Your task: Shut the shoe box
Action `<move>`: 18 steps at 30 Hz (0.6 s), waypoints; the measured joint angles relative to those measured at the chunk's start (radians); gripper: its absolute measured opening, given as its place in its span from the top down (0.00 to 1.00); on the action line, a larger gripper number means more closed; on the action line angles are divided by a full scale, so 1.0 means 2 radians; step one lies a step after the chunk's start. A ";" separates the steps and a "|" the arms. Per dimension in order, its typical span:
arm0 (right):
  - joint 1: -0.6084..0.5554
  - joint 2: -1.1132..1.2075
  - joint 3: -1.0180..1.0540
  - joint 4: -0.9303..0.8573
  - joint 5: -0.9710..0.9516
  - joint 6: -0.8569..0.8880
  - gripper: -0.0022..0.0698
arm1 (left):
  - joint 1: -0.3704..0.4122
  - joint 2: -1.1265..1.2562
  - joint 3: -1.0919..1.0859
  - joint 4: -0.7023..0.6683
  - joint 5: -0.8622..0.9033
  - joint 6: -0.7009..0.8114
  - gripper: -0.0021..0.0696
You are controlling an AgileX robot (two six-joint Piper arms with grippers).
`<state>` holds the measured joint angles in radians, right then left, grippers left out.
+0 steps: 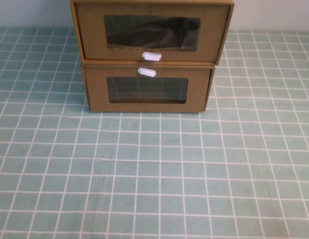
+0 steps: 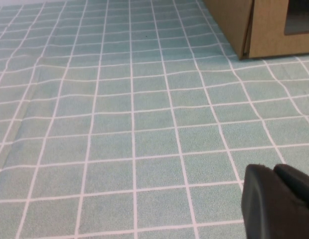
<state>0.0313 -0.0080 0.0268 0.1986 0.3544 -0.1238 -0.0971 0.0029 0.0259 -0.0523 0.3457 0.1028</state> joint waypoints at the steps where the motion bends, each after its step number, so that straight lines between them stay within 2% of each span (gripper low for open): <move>1: 0.000 0.000 0.000 0.000 0.000 0.000 0.99 | 0.000 0.000 0.000 0.000 0.000 0.000 0.98; 6: 0.000 0.000 0.000 0.000 0.000 0.000 0.99 | 0.005 0.000 0.000 0.000 0.000 0.000 0.98; 11: 0.000 0.000 0.000 0.000 0.000 0.000 0.99 | 0.027 0.000 0.000 0.000 0.000 0.000 0.98; 18: 0.000 0.000 0.000 0.000 0.000 0.000 0.99 | 0.030 0.000 0.000 0.000 0.000 0.000 0.98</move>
<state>0.0313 -0.0080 0.0268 0.1986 0.3544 -0.1238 -0.0378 0.0029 0.0259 -0.0523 0.3457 0.1028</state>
